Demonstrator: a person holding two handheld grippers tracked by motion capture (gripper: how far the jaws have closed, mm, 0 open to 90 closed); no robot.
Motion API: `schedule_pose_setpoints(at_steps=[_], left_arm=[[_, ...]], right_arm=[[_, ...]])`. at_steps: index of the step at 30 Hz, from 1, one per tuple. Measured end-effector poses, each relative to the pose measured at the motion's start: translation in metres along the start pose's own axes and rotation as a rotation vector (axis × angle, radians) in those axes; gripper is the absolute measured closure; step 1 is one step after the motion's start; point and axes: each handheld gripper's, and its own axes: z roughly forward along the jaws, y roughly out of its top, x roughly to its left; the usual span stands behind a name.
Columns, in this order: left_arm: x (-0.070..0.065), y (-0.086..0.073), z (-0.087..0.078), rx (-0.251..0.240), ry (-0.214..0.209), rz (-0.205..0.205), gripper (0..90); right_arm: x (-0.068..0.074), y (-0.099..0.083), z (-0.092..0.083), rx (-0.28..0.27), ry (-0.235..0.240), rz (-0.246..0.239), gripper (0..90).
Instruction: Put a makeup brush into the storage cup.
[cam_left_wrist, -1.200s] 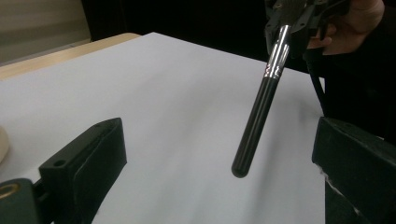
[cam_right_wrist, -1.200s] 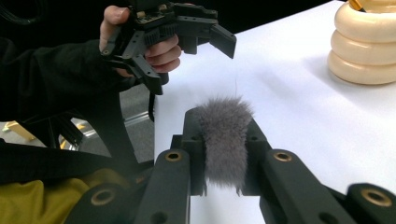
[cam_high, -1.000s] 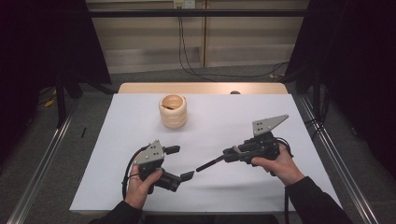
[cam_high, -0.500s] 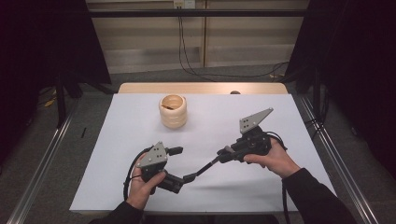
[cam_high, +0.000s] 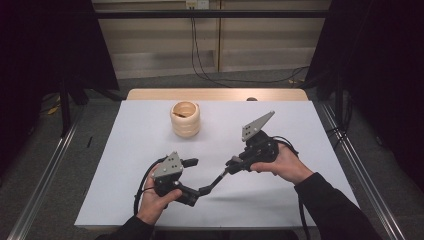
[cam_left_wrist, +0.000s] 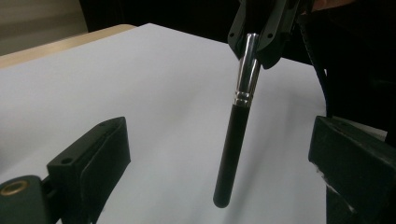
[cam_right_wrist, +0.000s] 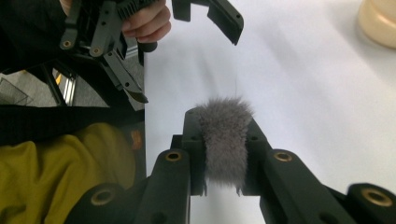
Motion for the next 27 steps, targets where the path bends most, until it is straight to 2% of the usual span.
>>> schedule_pose_setpoints(at_steps=[7, 15, 16, 17, 19, 23, 24, 27], left_arm=[[-0.003, 0.0, 0.007, 0.012, -0.034, 0.004, 6.3], [-0.008, 0.005, 0.016, 0.067, -0.03, 0.036, 12.1], [-0.008, 0.005, 0.019, 0.06, -0.039, 0.032, 13.1], [-0.009, 0.006, 0.019, 0.075, -0.03, 0.035, 15.2], [-0.009, 0.008, 0.02, 0.095, -0.042, 0.046, 23.2], [-0.008, 0.009, 0.021, 0.094, -0.023, 0.042, 36.4], [-0.008, 0.01, 0.021, 0.11, -0.023, 0.051, 40.5], [-0.009, 0.011, 0.023, 0.118, -0.052, 0.065, 52.2]], right_arm=[[-0.001, 0.003, 0.006, 0.024, 0.002, -0.005, 77.2], [0.0, 0.006, 0.01, 0.022, 0.012, -0.017, 77.2], [0.0, 0.006, 0.01, 0.03, 0.023, -0.019, 77.2], [0.0, 0.007, 0.01, 0.03, 0.017, -0.017, 77.2], [0.001, 0.007, 0.011, 0.029, 0.019, -0.017, 77.2], [0.001, 0.008, 0.013, 0.033, 0.018, -0.022, 77.2], [0.001, 0.008, 0.014, 0.029, 0.021, -0.025, 77.2], [0.001, 0.008, 0.015, 0.042, 0.017, -0.025, 77.2]])
